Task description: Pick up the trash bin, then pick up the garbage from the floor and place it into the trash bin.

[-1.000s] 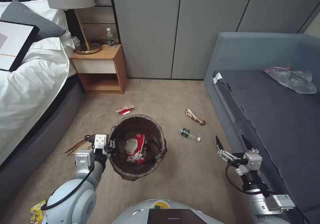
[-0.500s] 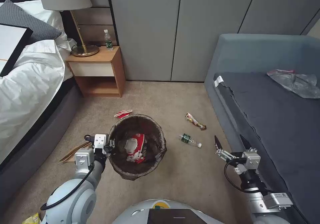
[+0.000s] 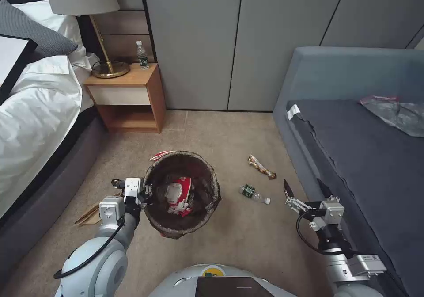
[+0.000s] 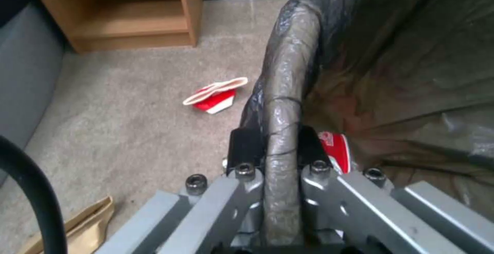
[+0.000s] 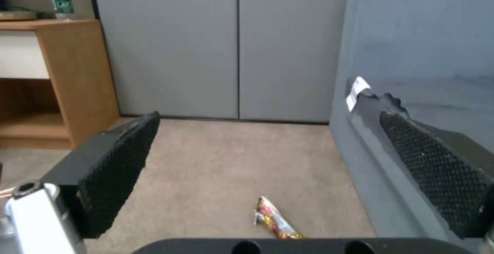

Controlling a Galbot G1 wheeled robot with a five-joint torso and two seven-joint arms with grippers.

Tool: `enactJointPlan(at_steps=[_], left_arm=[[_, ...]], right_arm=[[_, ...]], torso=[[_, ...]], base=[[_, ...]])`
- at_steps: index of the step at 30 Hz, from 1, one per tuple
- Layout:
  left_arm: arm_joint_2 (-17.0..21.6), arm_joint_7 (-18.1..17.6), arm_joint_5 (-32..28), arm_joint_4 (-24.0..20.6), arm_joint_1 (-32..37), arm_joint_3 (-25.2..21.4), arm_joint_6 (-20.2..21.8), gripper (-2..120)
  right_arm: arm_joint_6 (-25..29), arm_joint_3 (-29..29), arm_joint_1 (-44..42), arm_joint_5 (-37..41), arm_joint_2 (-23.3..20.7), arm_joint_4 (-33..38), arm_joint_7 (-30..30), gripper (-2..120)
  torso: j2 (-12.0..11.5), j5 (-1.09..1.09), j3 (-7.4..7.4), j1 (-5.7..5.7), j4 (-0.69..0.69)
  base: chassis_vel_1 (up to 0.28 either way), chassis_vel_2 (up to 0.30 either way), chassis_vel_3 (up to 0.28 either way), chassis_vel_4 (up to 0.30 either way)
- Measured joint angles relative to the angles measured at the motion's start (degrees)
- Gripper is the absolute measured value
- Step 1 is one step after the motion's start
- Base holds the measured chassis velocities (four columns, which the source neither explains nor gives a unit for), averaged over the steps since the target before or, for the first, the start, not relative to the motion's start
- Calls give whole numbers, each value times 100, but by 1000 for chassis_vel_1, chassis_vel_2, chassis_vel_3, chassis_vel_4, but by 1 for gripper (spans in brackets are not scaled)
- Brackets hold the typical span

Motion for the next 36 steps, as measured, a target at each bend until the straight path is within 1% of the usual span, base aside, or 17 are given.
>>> enactJointPlan(at_steps=[36], left_arm=[[-25,2,20,0,18,13,-3,2]], right_arm=[[-5,-6,14,52,-13,-15,8,100]], torso=[[0,0,0,0,1]], base=[[-77,78,79,-79]])
